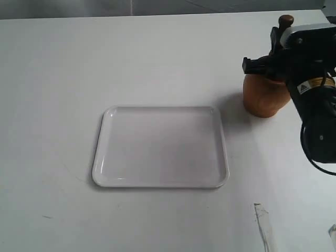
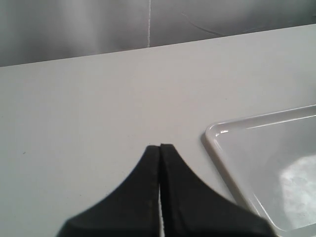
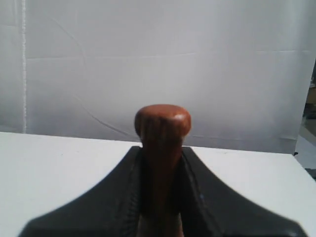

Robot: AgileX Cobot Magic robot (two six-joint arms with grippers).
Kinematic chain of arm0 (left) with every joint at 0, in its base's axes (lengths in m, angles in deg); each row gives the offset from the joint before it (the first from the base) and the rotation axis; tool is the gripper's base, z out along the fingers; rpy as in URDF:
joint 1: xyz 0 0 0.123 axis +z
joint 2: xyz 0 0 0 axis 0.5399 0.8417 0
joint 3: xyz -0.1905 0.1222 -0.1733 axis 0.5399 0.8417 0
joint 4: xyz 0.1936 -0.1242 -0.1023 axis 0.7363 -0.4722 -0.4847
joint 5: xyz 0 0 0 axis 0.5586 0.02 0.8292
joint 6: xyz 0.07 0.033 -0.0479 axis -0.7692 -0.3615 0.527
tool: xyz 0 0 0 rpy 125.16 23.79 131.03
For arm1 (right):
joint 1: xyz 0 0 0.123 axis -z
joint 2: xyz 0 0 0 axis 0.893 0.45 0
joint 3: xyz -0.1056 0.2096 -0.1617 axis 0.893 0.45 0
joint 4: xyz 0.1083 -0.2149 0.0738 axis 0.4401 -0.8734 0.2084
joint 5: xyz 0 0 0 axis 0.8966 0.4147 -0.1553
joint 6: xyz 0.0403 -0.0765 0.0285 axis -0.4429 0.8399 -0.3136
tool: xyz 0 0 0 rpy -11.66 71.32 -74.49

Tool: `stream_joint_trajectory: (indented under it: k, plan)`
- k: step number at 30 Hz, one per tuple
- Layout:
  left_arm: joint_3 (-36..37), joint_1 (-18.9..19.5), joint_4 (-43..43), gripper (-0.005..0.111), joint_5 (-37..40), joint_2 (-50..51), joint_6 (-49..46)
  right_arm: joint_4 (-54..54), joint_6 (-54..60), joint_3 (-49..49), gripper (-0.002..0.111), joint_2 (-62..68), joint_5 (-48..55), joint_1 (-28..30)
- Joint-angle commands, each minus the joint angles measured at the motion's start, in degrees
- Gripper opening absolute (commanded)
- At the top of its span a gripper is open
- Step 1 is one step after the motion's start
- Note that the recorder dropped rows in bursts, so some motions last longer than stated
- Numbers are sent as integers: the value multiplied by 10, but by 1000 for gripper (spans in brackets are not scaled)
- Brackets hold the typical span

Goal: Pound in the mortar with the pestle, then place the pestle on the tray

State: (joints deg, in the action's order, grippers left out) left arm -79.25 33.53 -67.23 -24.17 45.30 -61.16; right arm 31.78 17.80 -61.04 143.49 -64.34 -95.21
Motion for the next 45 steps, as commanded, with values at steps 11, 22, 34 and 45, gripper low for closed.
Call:
stream_joint_trajectory:
  k: [11,22,34,45]
  plan:
    - [0,-4,-4,0,-2,-1,5,-30,58,3,0,-260,23,0]
    - [0,-4,-4,0,-2,-1,5,-2,21,3,0,-18,16,0]
    - [0,-4,-4,0,-2,-1,5,-41,24,12,0,-150,7,0]
    - [0,-4,-4,0,-2,-1,5,-31,70,-8,0,-165,74,0]
